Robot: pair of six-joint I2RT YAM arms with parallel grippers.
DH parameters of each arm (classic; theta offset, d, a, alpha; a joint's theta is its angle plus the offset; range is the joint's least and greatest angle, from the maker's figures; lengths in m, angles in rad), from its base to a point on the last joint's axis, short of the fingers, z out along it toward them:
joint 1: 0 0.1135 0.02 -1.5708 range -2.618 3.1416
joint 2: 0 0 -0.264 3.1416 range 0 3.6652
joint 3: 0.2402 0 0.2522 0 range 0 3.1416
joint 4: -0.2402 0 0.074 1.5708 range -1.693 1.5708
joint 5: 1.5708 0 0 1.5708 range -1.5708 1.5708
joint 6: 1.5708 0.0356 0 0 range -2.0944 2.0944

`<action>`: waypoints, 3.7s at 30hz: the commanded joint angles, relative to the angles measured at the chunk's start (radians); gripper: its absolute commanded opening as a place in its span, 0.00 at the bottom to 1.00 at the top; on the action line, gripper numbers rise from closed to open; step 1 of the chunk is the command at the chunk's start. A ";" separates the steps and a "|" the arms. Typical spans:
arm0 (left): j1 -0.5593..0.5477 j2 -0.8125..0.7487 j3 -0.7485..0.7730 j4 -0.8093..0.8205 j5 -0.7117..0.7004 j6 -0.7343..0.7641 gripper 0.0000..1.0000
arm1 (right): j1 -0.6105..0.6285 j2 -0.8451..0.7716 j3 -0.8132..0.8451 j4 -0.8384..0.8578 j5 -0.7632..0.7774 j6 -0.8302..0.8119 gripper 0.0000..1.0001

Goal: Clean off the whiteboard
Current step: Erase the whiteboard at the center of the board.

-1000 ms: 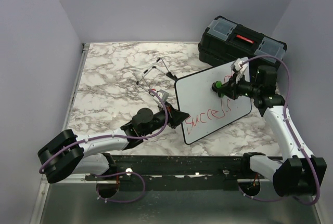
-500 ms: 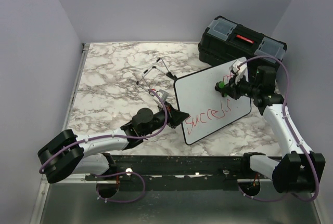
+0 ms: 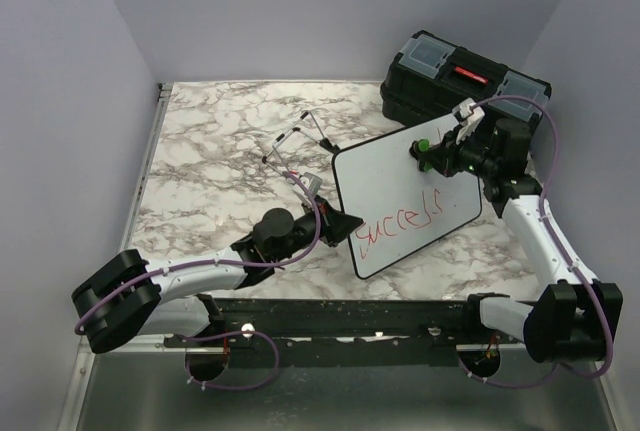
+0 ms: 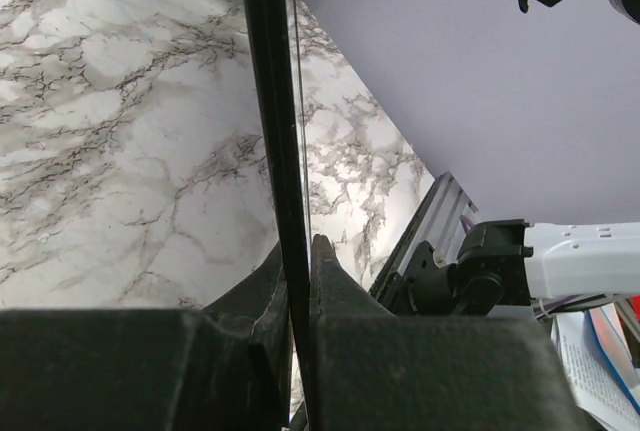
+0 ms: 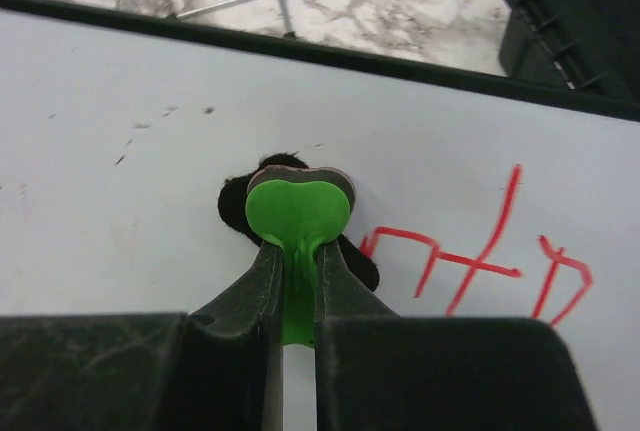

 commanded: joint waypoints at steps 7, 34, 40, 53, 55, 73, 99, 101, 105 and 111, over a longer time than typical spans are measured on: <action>-0.008 -0.040 0.002 0.131 0.052 0.051 0.00 | 0.003 -0.006 -0.021 -0.197 0.127 -0.247 0.01; -0.008 -0.044 -0.008 0.129 0.050 0.059 0.00 | 0.003 0.068 0.025 -0.189 0.114 -0.209 0.01; -0.008 -0.046 -0.006 0.129 0.046 0.066 0.00 | 0.003 0.078 0.040 -0.413 -0.207 -0.414 0.01; -0.008 -0.053 -0.017 0.137 0.045 0.054 0.00 | 0.004 0.136 0.148 0.071 0.172 0.146 0.01; -0.008 -0.054 -0.020 0.141 0.044 0.054 0.00 | 0.004 0.156 0.157 0.015 0.230 0.094 0.01; -0.008 -0.042 -0.025 0.173 0.050 0.051 0.00 | 0.003 0.076 0.093 -0.096 -0.196 -0.068 0.01; -0.008 -0.036 -0.016 0.170 0.036 0.042 0.00 | 0.137 0.123 0.212 0.033 0.057 0.152 0.00; -0.008 -0.035 -0.007 0.161 0.032 0.040 0.00 | 0.214 0.112 0.203 0.005 0.042 0.126 0.01; -0.008 -0.031 0.009 0.151 0.024 0.034 0.00 | 0.328 0.066 0.136 -0.031 -0.033 0.067 0.01; -0.008 -0.032 0.018 0.135 0.010 0.031 0.00 | 0.411 0.022 0.060 -0.195 -0.052 -0.132 0.01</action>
